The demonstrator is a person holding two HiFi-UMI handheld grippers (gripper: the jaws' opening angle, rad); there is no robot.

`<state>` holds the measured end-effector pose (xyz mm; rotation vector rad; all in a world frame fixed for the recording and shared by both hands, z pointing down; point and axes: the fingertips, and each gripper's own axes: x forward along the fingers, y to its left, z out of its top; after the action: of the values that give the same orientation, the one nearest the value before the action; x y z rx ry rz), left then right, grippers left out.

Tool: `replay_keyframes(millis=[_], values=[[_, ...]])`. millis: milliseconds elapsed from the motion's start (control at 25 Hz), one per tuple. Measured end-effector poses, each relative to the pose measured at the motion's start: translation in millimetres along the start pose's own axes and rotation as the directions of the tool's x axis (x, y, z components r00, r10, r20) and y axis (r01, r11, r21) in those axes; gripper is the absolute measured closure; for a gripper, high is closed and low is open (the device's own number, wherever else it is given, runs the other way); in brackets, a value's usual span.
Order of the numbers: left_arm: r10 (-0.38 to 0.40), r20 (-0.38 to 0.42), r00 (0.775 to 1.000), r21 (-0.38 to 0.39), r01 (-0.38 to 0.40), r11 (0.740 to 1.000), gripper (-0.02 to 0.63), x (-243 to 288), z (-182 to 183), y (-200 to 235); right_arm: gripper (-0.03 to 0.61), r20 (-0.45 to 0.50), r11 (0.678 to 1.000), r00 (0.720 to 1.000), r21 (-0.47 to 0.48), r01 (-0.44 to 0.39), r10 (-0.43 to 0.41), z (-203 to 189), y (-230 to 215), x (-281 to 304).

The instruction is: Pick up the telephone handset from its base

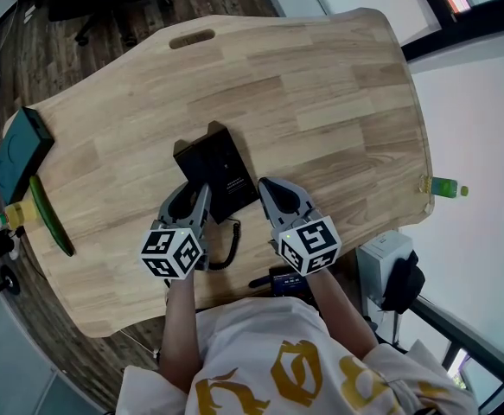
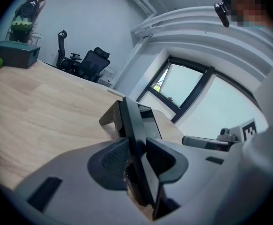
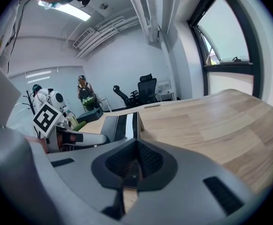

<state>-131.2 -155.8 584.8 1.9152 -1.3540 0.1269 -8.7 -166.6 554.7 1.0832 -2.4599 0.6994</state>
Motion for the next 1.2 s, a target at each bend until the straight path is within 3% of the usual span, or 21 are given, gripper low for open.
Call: replay_keyframes(millis=[680,1000,1200], values=[[-0.064,0.052,0.997,-0.118,0.070,0.991,0.525,-10,5,-6,0.574,0.026,1.000,1.000,-0.008,0.002,-0.002,6,1,-13],[-0.099,0.105,0.990,-0.192,0.118,0.974,0.537,-17,9,-8,0.574,0.040,1.000,0.999,-0.014,0.023,-0.022,10,-13,-22],[-0.099,0.105,0.990,-0.197,0.118,0.973,0.538,-19,8,-8,0.574,0.041,1.000,0.999,-0.009,0.024,-0.023,9,-11,-24]])
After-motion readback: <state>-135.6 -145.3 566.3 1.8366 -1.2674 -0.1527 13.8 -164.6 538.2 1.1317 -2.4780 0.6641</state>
